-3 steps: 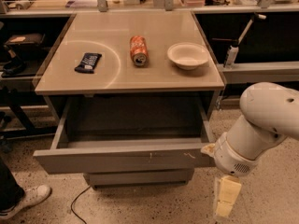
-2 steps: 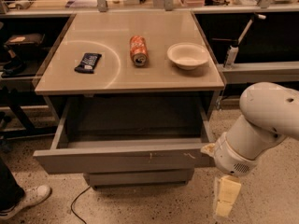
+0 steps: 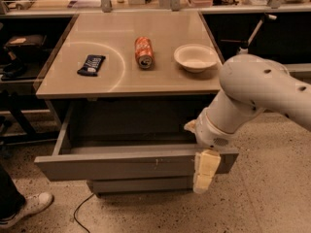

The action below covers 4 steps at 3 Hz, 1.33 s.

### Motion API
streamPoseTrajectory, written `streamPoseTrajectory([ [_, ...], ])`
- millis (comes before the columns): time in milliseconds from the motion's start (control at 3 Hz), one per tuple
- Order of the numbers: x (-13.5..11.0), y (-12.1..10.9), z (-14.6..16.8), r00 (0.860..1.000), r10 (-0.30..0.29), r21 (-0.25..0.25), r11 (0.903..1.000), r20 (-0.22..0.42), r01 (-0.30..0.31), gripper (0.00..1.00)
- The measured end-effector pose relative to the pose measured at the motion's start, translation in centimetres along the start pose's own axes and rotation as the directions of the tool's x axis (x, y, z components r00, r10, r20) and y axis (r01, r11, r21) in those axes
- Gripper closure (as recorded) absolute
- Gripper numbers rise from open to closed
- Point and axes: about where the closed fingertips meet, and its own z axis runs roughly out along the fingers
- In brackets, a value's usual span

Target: Open top drawer

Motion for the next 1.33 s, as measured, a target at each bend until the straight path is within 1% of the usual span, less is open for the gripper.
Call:
streamPoseTrajectory([
  [333,-2.2,-2.4,2.2,0.999,-0.035,-0.020,0.9992,-0.031,0.034,0.00],
  [667,-2.2,-3.1,5.8,0.997,-0.034,-0.084,0.9961,-0.071,0.028,0.00],
  [1000,-0.9,-2.5,8.1,0.991,-0.026,-0.128,0.9918,-0.129,0.010,0.00],
  [1333,1.2,-1.4,9.7,0.983,-0.008,-0.162,0.9866,-0.182,-0.022,0.00],
])
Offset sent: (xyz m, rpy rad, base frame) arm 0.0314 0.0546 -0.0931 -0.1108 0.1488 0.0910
